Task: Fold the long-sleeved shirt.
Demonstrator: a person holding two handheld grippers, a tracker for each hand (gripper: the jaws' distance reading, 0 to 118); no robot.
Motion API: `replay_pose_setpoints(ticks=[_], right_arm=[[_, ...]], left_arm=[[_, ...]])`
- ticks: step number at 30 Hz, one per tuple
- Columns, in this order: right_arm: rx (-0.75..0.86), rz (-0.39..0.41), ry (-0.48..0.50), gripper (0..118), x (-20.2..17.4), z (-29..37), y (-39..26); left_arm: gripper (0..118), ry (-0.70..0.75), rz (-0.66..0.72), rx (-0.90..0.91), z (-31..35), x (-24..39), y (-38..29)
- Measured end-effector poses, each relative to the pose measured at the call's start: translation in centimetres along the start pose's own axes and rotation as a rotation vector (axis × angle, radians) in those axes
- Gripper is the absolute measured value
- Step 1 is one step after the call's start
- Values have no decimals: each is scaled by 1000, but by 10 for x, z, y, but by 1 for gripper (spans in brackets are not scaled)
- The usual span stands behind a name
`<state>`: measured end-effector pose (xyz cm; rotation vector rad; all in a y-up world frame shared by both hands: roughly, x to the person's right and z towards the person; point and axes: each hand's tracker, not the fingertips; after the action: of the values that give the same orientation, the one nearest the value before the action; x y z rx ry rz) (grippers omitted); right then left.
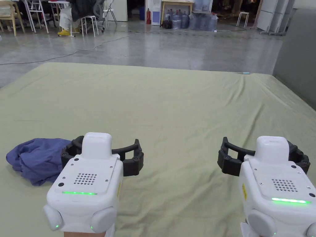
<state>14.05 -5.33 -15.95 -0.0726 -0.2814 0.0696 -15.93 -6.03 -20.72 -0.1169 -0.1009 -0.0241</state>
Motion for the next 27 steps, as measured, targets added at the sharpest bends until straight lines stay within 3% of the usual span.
replay_pose_setpoints(ticks=[15,16,17,18,19,20,22,27], right_arm=[[-9,-3,2,118,-2,2,0],[-16,-8,3,118,-2,3,0],[-21,-17,9,115,0,4,0],[-27,-23,15,100,0,4,1],[-37,-22,10,64,0,3,1],[-52,-20,-8,0,0,0,0],[-52,-35,2,0,-1,-2,-7],[-49,-17,17,0,-9,-1,-5]], left_arm=[[117,17,-8,-26,1,1,0],[117,15,7,-48,2,1,0],[106,5,15,-43,4,0,0],[75,3,12,-34,5,1,0],[15,5,-3,-35,4,3,0],[0,55,-56,-33,2,8,-3],[0,-4,-55,-74,1,10,-7],[0,28,-57,-43,2,12,-10]])
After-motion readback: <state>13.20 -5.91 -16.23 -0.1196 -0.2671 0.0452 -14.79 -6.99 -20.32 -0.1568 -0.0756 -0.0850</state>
